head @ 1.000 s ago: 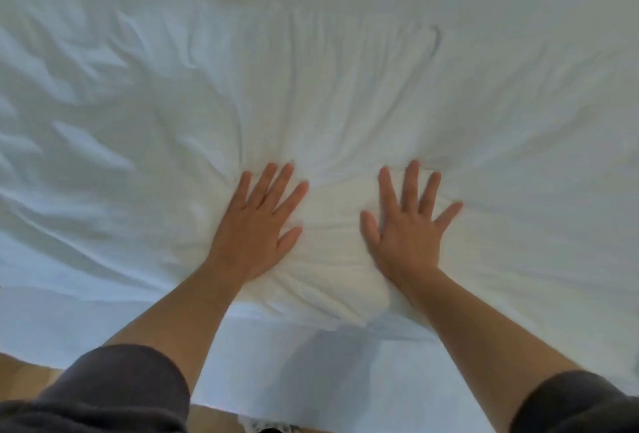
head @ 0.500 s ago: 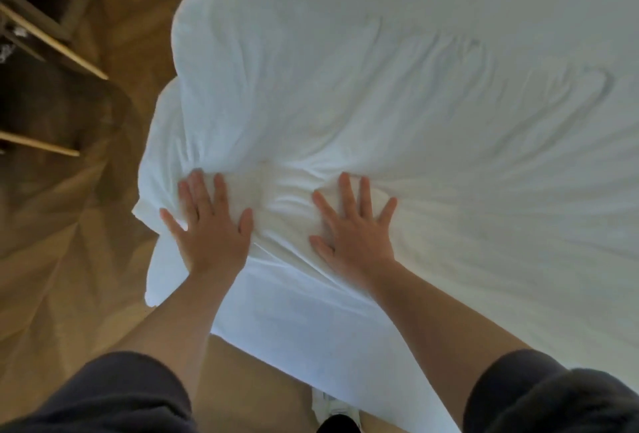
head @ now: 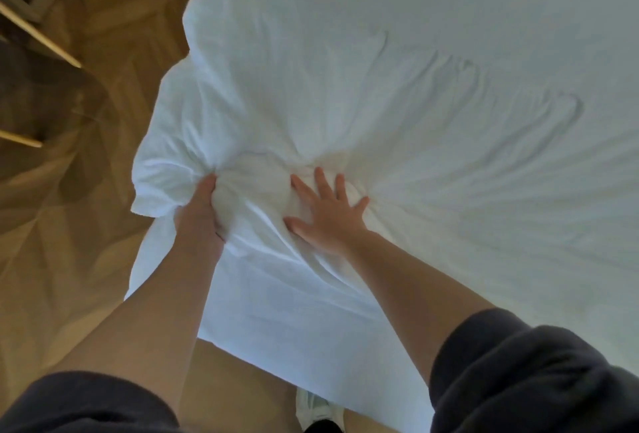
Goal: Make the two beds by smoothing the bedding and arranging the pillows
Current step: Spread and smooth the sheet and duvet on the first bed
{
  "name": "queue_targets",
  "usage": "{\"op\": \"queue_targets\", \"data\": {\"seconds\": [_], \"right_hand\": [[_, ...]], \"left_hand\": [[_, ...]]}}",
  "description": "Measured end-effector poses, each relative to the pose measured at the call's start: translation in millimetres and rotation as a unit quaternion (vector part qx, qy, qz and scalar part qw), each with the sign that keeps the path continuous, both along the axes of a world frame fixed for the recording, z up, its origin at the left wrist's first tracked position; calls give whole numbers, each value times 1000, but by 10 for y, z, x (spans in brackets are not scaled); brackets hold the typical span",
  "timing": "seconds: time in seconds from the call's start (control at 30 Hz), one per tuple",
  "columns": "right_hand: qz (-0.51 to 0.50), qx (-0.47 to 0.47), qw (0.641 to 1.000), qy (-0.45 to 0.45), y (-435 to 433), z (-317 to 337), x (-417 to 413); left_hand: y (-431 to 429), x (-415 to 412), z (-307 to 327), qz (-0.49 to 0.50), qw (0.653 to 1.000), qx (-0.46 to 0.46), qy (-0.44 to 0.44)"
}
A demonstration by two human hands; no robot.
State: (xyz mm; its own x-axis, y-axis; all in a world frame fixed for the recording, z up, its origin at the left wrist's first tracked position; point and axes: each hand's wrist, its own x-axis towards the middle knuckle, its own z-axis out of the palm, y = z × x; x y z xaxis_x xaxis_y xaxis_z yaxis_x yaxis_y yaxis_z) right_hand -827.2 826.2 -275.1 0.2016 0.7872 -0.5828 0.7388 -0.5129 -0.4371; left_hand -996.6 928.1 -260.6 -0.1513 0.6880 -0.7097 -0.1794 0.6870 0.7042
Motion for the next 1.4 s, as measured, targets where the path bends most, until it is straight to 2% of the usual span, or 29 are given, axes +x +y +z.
{"op": "queue_targets", "data": {"seconds": [0.07, 0.1, 0.2, 0.27, 0.3, 0.33, 0.4, 0.5, 0.57, 0.63, 0.7, 0.77, 0.8, 0.83, 0.93, 1.0, 1.07, 1.13, 1.2, 1.23, 1.27, 1.3, 1.33, 1.37, 1.4], "right_hand": [[-124, 37, 980, 149, 23, 232, 62], [-213, 69, 945, 238, 17, 405, 134], [-418, 86, 788, 443, -161, 1029, 579], [-470, 98, 696, 534, -411, 1418, 1036], [-480, 108, 667, 559, -571, 1613, 1281], [-484, 115, 655, 569, -727, 1794, 1513], [-492, 143, 660, 549, -1095, 2127, 1919], [-527, 180, 654, 513, -1854, 2428, 2475], [-572, 185, 632, 488, -2546, 2505, 2806], [-603, 189, 614, 474, -3312, 2441, 3107], [-623, 172, 605, 466, -3991, 2278, 3304], [-642, 124, 615, 440, -4535, 1985, 3416], [-650, 97, 623, 426, -4757, 1807, 3445], [-659, 67, 629, 406, -4938, 1638, 3461], [-662, 40, 634, 397, -5290, 1240, 3460], [-649, 54, 659, 376, -5331, 1180, 3445], [-630, 87, 708, 307, -5285, 1157, 3465], [-600, 136, 756, 224, -5205, 1166, 3518], [-555, 160, 793, 193, -5084, 1178, 3570], [-531, 149, 816, 174, -5025, 1186, 3585], [-499, 135, 846, 128, -4966, 1179, 3599], [-467, 109, 876, 50, -4930, 1166, 3602], [-446, 100, 889, -32, -4906, 1188, 3609], [-451, 117, 880, -93, -4904, 1224, 3614], [-473, 152, 860, -115, -4911, 1288, 3616]], "left_hand": [[-23, 231, 353, -44, 995, 73, 60], [-45, 378, 574, -90, 985, 119, 89], [-260, 884, 1260, -282, 913, 248, 160], [-555, 1234, 1653, -394, 854, 292, 175], [-741, 1401, 1809, -437, 822, 322, 170], [-929, 1571, 1909, -476, 788, 356, 161], [-1391, 1931, 2157, -566, 718, 383, 133], [-2108, 2434, 2208, -672, 583, 451, 72], [-2582, 2804, 2054, -710, 383, 574, 142], [-3101, 3141, 1902, -760, 213, 593, 157], [-3631, 3393, 1712, -816, 131, 547, 129], [-4088, 3526, 1473, -861, 80, 489, 114], [-4279, 3554, 1346, -876, 67, 464, 113], [-4441, 3578, 1220, -893, 85, 429, 109], [-4731, 3590, 949, -903, 196, 369, 102], [-4806, 3592, 847, -844, 307, 430, 96], [-4798, 3621, 855, -742, 444, 477, 155], [-4791, 3668, 928, -665, 558, 427, 253], [-4809, 3722, 981, -645, 641, 311, 278], [-4839, 3751, 977, -649, 670, 242, 266], [-4886, 3784, 975, -660, 680, 189, 257], [-4948, 3814, 969, -675, 673, 157, 258], [-5010, 3839, 961, -688, 660, 148, 263], [-5080, 3856, 962, -693, 650, 151, 272], [-5154, 3863, 984, -694, 644, 161, 279]]}}
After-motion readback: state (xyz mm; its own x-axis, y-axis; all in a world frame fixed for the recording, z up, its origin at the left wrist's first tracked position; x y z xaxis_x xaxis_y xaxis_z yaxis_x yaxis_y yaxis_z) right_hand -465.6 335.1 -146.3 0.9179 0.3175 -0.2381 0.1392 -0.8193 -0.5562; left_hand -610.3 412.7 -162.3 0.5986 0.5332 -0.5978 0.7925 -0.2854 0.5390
